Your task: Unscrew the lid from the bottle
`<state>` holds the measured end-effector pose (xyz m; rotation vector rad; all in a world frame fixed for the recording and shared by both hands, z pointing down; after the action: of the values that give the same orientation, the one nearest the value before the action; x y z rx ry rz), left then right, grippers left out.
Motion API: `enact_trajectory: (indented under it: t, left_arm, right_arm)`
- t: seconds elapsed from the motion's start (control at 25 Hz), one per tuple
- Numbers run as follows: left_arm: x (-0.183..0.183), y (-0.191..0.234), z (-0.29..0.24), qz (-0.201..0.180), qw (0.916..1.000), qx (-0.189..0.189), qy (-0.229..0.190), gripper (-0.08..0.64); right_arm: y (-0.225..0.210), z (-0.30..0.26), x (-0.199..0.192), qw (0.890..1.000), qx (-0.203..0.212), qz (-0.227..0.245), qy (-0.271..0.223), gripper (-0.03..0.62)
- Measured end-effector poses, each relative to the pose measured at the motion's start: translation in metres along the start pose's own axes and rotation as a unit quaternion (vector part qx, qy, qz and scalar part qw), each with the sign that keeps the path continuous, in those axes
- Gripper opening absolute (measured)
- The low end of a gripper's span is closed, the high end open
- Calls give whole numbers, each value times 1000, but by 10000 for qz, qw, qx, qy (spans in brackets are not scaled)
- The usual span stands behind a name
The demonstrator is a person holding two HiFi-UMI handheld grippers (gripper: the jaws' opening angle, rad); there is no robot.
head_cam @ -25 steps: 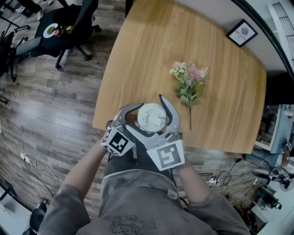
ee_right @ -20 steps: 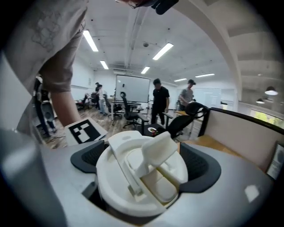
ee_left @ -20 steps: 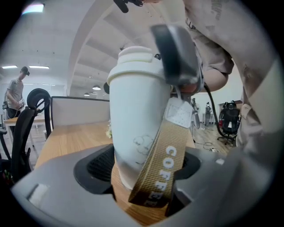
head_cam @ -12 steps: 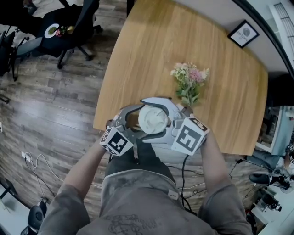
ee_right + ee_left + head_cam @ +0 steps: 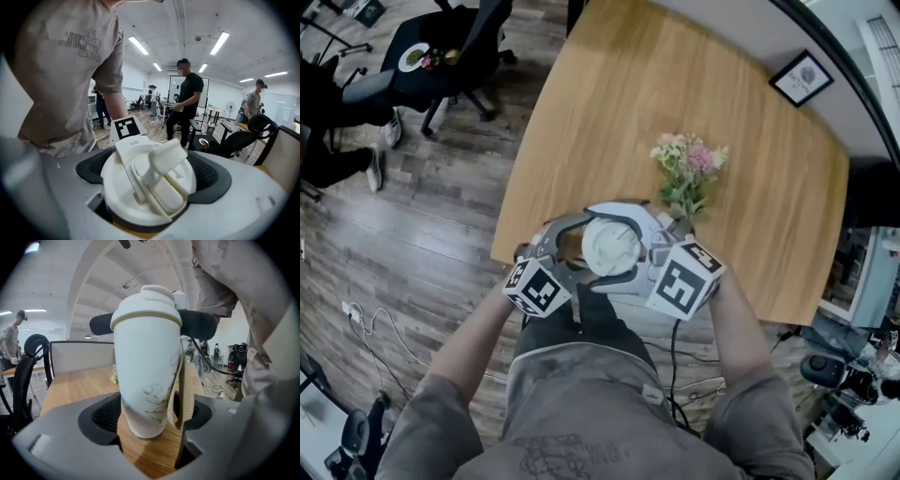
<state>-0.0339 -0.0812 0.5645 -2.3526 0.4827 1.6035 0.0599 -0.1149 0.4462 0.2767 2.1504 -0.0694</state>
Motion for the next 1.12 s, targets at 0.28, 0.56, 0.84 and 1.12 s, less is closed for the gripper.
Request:
enact_trajectory:
  t: [0.28,0.56,0.84,1.12]
  left_arm:
    - [9,-3,11,308,9985,253,387,383]
    - [29,4,48,529,9959,550,485,371]
    - [59,15,93,887,9882,1218,289,296]
    - [102,38,120,903,9761,1975,-104,183]
  right_arm:
    - [0,20,19,9990,-409,-109,-170,520]
    - [-9,48,42,9893,-1088,-463,-853,521]
    - [-12,76,72,9776,-1567,-837,-1129,520]
    - [-23,110,96,9597,-2272,-1019,-1302,522]
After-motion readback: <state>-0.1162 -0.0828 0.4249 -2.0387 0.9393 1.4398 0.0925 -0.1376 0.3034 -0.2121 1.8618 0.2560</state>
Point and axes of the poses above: the fingertips, and each gripper's own axes: z backward along the fingers, y to its left, x out of its top, the point moved 9 cm from there along z, backward along the fingers, and after that the axes turned 1 degree about y, right-handed, at the moved point
